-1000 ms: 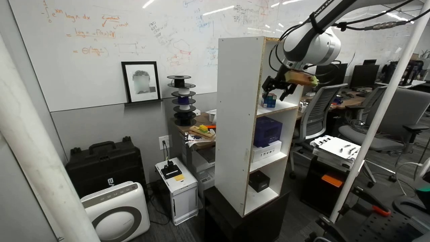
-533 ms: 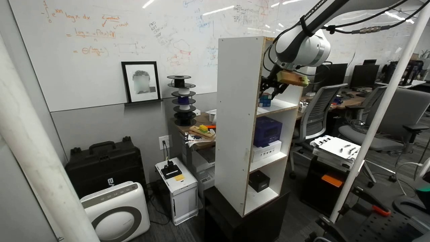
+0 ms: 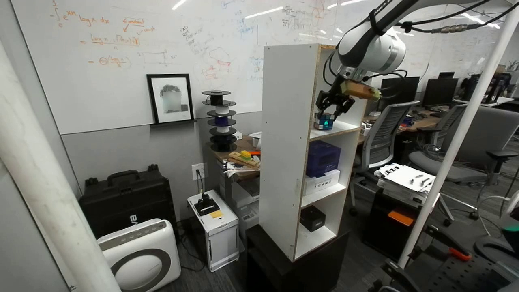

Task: Put the Rubik's cube on top of the shelves

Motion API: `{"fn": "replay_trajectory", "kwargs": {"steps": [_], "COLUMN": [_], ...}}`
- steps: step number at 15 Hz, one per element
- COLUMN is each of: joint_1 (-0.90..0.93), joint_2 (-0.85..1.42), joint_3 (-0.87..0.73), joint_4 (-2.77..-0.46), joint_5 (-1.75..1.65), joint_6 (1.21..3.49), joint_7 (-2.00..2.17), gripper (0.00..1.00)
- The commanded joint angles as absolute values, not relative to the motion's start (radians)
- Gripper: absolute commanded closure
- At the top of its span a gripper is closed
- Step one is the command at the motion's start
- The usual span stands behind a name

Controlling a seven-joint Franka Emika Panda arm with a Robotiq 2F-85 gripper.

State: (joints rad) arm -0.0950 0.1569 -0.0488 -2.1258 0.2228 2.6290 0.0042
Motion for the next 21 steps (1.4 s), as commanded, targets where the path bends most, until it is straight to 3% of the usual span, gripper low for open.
{"fn": "replay_trajectory", "kwargs": {"steps": [1,6,9,12,18,21], "joint_1": [-0.112,-0.117,-0.117,-0.113,-0.102,-0.097], "joint_2": [0.016,-0.138,-0.189,-0.225,-0.197,-0.123], "joint_3": [-0.061,-0.097,-0.104,-0.106,-0.104,-0.107], "joint_4": [-2.148,-2.131,-2.037,-1.938,-1.756,-1.626], "joint_5": [0.223,0.133,0.066,0.05,0.06,0.082], "joint_6": [2.423,2.128,1.859,1.731,1.888,1.864], "joint_7": [-0.025,-0.013,-0.014,-0.027,-0.033,-0.011], "gripper": [0.6,0.6,0.6,0.6,0.6,0.6]}}
